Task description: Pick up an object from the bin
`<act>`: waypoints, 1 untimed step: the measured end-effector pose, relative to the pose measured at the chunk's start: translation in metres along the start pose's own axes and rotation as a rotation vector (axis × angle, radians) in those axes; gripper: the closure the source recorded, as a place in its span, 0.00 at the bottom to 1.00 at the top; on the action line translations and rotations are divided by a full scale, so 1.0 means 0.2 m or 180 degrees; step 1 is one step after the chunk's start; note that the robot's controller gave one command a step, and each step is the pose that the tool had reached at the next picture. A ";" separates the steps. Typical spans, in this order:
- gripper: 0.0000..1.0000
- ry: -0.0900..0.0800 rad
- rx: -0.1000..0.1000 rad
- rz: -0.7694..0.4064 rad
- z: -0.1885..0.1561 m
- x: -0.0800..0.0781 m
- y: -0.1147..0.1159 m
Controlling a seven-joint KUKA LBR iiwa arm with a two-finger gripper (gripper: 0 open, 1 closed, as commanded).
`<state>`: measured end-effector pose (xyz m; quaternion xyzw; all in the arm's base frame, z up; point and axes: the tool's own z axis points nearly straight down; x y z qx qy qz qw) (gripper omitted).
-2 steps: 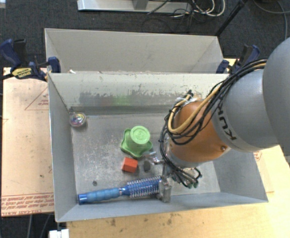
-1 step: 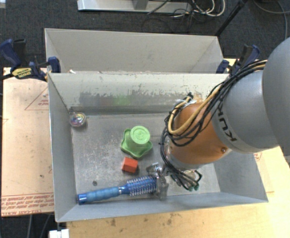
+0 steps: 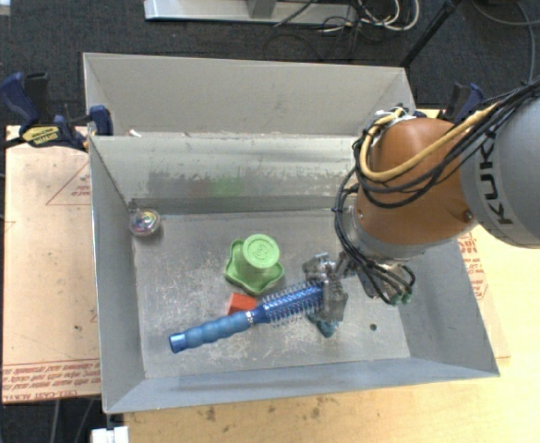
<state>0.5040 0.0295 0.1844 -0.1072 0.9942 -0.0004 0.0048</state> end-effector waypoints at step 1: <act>1.00 0.0008 -0.0004 0.0031 -0.24 -0.01 0.04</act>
Offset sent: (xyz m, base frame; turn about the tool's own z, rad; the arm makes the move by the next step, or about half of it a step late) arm -0.0023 0.0085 0.0462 0.0110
